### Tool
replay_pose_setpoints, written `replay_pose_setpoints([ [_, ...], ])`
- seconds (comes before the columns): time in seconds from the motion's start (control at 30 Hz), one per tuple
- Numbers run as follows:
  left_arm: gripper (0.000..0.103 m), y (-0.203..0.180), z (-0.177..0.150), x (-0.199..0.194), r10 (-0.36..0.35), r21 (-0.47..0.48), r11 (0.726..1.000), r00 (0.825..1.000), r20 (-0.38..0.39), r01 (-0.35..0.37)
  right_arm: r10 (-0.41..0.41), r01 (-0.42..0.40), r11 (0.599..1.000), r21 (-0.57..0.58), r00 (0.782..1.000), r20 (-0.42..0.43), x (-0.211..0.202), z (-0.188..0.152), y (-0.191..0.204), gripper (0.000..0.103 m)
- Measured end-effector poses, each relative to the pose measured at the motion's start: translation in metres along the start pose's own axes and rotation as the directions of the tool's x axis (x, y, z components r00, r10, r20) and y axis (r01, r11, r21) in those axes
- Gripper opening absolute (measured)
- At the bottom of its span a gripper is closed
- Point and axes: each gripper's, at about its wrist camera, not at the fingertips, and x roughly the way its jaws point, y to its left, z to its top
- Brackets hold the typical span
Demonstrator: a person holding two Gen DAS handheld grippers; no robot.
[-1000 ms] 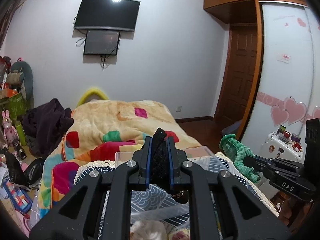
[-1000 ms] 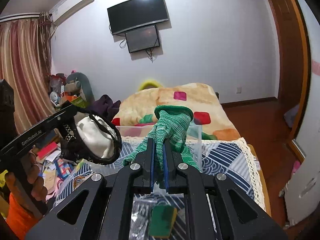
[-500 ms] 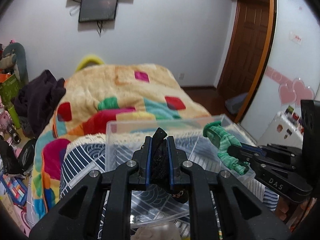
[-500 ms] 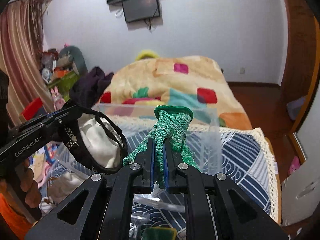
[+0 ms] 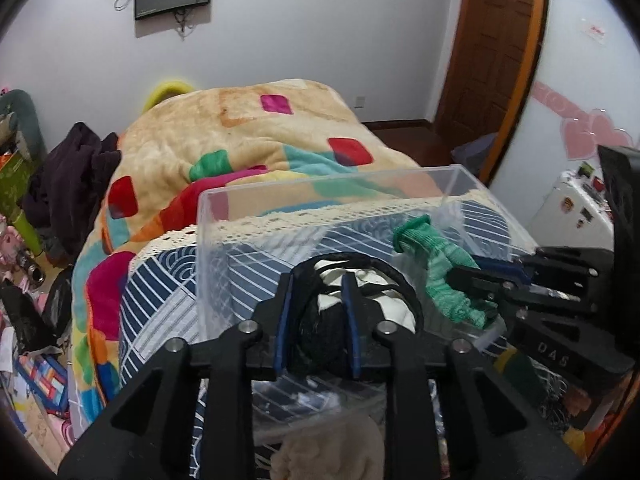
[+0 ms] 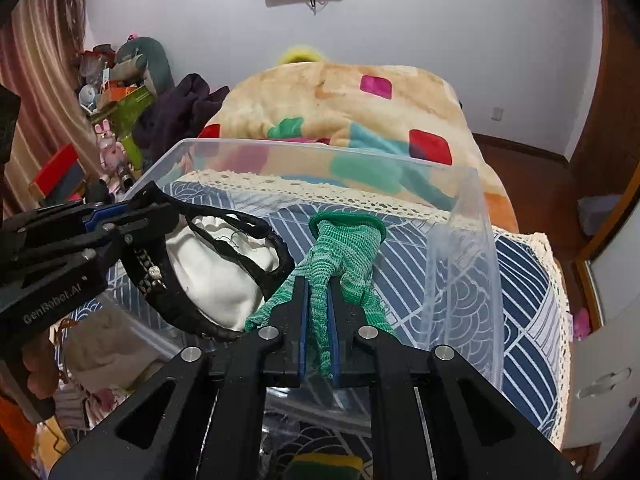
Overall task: Organize soft objects
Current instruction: 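Lower the glove into the clear box with the right tool while the left tool drops the cap in, then grasp the green-yellow sponge with the right tool while the left tool grasps the floral cloth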
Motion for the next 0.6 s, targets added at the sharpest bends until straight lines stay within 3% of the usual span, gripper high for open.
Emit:
replay_pose_setpoints([
  [0.27,0.057,-0.003,-0.002,-0.033,0.043,0.023,0.999,0.997,0.069,-0.045,0.015,-0.014,1.0,-0.024,0.999,0.047,-0.021,0.002,0.003,0.015],
  [0.47,0.09,0.0,-0.007,-0.068,0.071,-0.018,0.997,0.987,0.147,-0.069,-0.02,0.023,1.0,-0.019,0.99,0.14,-0.055,0.0,0.006,0.038],
  [0.6,0.097,-0.002,-0.016,-0.085,0.069,-0.036,0.997,0.982,0.177,-0.064,-0.03,0.034,0.999,-0.017,0.975,0.219,-0.082,-0.007,0.009,0.062],
])
